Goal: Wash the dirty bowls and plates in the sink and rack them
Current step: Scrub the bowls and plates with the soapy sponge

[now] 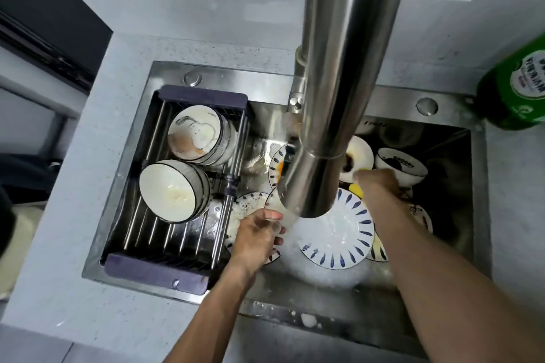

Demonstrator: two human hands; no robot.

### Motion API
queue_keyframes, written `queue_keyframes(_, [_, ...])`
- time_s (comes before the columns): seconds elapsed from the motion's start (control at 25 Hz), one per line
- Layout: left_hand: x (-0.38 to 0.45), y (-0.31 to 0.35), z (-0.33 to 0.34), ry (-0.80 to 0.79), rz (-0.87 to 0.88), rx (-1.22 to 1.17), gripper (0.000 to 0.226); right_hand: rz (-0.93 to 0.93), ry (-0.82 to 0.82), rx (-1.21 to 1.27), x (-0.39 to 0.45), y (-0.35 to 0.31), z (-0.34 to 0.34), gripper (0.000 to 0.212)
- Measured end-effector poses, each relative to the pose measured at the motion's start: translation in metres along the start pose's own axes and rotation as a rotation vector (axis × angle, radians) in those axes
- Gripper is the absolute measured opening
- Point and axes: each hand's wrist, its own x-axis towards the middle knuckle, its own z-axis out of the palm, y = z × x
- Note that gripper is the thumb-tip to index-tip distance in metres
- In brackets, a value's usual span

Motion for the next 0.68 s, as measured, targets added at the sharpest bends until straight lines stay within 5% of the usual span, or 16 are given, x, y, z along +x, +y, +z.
queue_keyframes(0.4, [-0.004,-0.006,0.004,0.031,-0.017,-0.056,0.015,-0.217,0.097,0.127,-0.032,-0.018,-0.027,0.032])
queue_keyframes(0.56, [-0.015,0.000,0.013,-0.004,0.022,-0.184,0.015,-0.279,-0.081,0.138,-0.080,0.005,-0.042,0.019])
queue_keyframes(0.68, [-0.029,-0.002,0.017,-0.123,0.030,-0.353,0.038,-0.146,-0.277,0.185,-0.130,0.039,-0.034,0.017])
